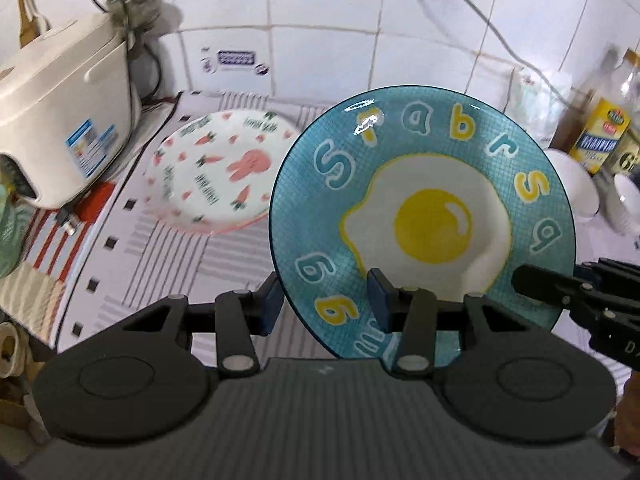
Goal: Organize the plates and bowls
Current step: 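Lift the blue egg plate with the right gripper toward the white plate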
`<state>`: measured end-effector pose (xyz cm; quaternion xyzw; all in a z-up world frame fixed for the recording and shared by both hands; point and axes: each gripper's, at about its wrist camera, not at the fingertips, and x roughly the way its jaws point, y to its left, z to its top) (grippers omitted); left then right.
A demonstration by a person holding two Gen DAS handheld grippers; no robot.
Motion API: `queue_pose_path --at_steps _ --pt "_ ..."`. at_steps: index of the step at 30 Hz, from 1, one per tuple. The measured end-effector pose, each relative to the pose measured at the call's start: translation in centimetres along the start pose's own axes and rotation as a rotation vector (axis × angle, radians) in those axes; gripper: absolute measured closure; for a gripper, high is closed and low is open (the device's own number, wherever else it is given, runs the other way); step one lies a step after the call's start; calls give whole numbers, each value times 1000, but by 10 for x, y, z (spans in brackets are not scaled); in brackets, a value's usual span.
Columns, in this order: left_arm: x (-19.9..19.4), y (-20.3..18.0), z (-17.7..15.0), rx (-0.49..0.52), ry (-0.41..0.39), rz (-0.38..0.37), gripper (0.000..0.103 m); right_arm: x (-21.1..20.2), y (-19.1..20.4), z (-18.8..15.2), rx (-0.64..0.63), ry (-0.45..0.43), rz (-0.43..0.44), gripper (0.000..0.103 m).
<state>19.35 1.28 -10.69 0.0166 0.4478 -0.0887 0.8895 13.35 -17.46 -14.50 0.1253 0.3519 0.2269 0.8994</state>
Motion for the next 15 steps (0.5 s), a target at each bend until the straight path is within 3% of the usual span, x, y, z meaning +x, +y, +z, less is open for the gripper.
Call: queue_pose_path --at_steps 6,15 --pt "27 -20 27 0 -25 -11 60 0 -23 17 -3 -18 -33 75" --pt "87 -27 49 -14 20 -56 60 26 -68 31 42 -13 -53 75"
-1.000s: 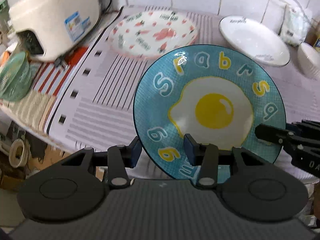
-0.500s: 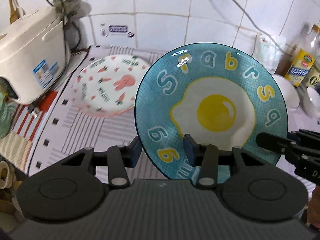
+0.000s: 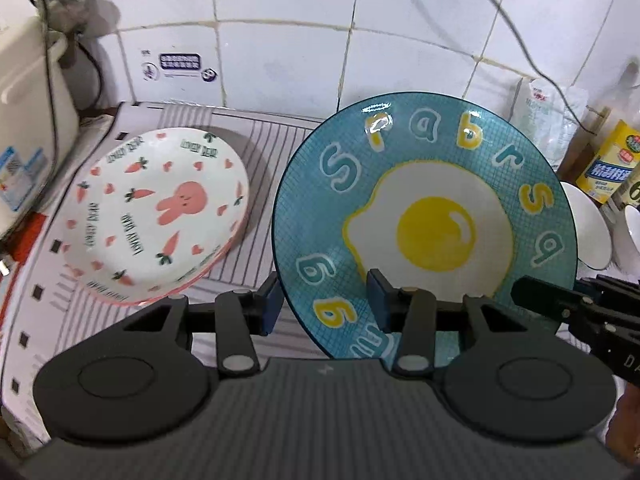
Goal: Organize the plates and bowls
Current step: 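Lift the blue egg plate with the right gripper toward the white plate, then lower the blue egg plate onto the white plate and open the right gripper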
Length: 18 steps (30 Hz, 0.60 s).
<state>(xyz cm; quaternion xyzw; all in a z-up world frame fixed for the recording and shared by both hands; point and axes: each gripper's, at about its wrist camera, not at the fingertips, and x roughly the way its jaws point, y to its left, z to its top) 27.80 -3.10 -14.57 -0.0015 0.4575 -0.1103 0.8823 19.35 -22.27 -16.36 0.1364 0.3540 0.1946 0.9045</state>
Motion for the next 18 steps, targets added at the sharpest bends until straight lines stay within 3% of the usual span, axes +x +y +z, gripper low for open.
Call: queue_pose_path --at_steps 10,18 --pt "43 3 25 -33 51 -31 61 33 -29 11 44 11 -21 75" --pt "66 -13 35 -4 88 -37 61 44 -49 19 76 12 -67 75"
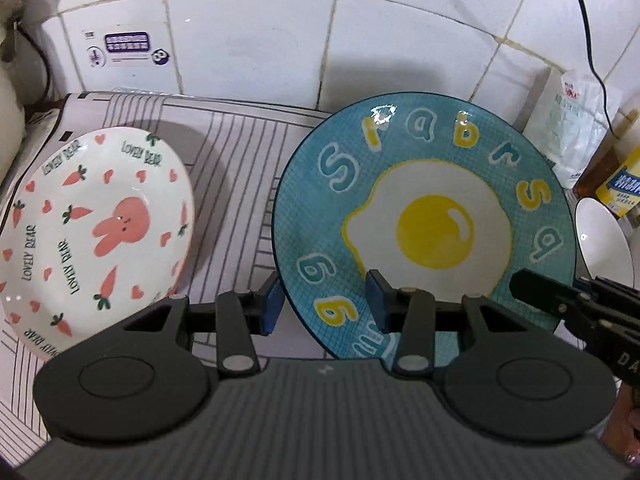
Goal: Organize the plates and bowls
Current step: 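Lower the blue egg plate onto the white plate and open the right gripper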
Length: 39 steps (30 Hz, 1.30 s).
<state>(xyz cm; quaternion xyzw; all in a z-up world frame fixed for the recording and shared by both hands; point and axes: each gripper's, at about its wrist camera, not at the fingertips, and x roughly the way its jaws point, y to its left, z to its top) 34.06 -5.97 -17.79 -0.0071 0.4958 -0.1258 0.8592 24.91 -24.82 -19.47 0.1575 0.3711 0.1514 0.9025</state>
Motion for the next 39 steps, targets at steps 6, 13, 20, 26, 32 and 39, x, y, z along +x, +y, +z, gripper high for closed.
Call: queue_pose_path --at_steps 6,13,20,26,32,39 --pt "7 -3 1 10 18 19 61 10 -2 -2 -5 39 -54 75" --pt "9 -2 2 5 48 15 61 16 18 5 -41 84 -195 75" --pt "8 -3 3 17 61 21 61 30 36 14 -43 125 -339 70" --pt "1 -4 3 31 68 21 61 33 44 12 -73 130 -381 64" --pt "-26 -5 -1 68 30 26 61 32 52 10 -121 143 -423 63" --pt "-67 2 -11 98 -12 16 61 11 58 8 -135 124 -439 63"
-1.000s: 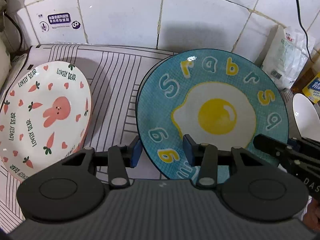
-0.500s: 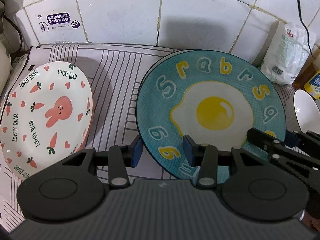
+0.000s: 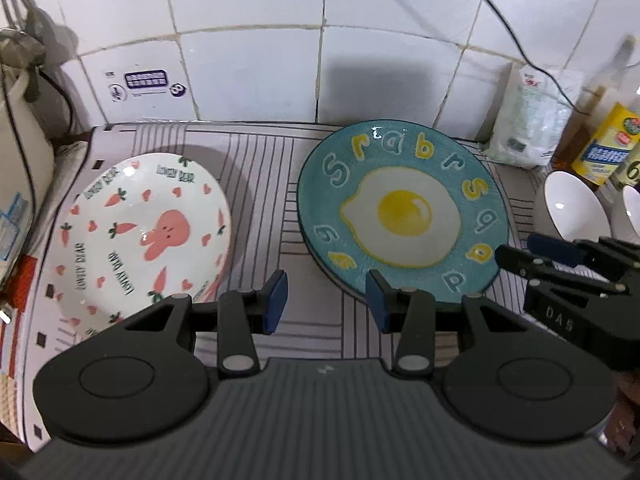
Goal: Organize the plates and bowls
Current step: 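Lower the blue egg plate onto the white plate and open the right gripper, then move the right gripper to the pink bunny plate rim and grasp it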
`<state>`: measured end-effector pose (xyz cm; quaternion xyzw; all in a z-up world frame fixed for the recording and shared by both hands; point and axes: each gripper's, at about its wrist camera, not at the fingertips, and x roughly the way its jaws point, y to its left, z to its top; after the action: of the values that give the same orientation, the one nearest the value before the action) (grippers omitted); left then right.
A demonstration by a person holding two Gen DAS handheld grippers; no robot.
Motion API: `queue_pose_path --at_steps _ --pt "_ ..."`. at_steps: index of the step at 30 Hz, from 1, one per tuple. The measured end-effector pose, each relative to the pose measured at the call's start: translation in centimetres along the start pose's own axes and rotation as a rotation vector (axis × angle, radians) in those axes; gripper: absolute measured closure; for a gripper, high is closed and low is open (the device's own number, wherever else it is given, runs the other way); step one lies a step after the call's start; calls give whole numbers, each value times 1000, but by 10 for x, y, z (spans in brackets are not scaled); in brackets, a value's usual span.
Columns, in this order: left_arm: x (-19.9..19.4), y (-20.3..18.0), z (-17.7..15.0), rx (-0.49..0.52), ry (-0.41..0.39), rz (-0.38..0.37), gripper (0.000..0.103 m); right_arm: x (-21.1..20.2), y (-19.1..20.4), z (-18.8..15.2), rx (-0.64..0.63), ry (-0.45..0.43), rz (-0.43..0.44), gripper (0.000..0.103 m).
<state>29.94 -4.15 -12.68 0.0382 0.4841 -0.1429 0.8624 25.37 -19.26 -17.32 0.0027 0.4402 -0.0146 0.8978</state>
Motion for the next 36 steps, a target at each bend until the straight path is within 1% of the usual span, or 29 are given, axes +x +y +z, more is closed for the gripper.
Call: queue_pose_path --at_steps 6,8,10,14,16,20,23,24,27,30,33,35,36 --pt "-32 12 -15 8 -7 -4 61 -32 13 0 -44 -17 -9 63" --pt "-43 17 -20 9 -10 -5 58 -46 21 -1 -76 -26 -11 62" --pt "-55 23 -25 11 -22 -1 55 -58 29 0 -106 -34 -14 54" --pt "-77 36 -33 10 -39 11 49 -83 46 0 -146 -57 -12 48" --pt "-88 43 -38 5 -41 14 48 -95 54 -1 -157 -70 -6 42" --pt "-107 57 -48 19 -62 38 41 -118 68 -2 -179 -97 18 37" --pt "-120 67 -55 23 -73 47 37 -130 79 -5 -180 -107 31 31" --pt "-123 71 -57 24 -78 52 36 -134 82 -6 -182 -113 42 28" --pt "-133 83 -63 29 -102 67 31 -143 93 -10 -189 -131 82 14" --pt "-137 96 -68 22 -123 87 26 -148 104 -15 -205 -156 117 13" --pt "-139 111 -73 13 -158 114 20 -146 116 -21 -224 -181 144 8" --pt "-138 122 -76 0 -187 127 13 -145 125 -24 -245 -206 163 7" --pt "-138 127 -78 -7 -197 134 12 -143 128 -26 -259 -225 175 5"
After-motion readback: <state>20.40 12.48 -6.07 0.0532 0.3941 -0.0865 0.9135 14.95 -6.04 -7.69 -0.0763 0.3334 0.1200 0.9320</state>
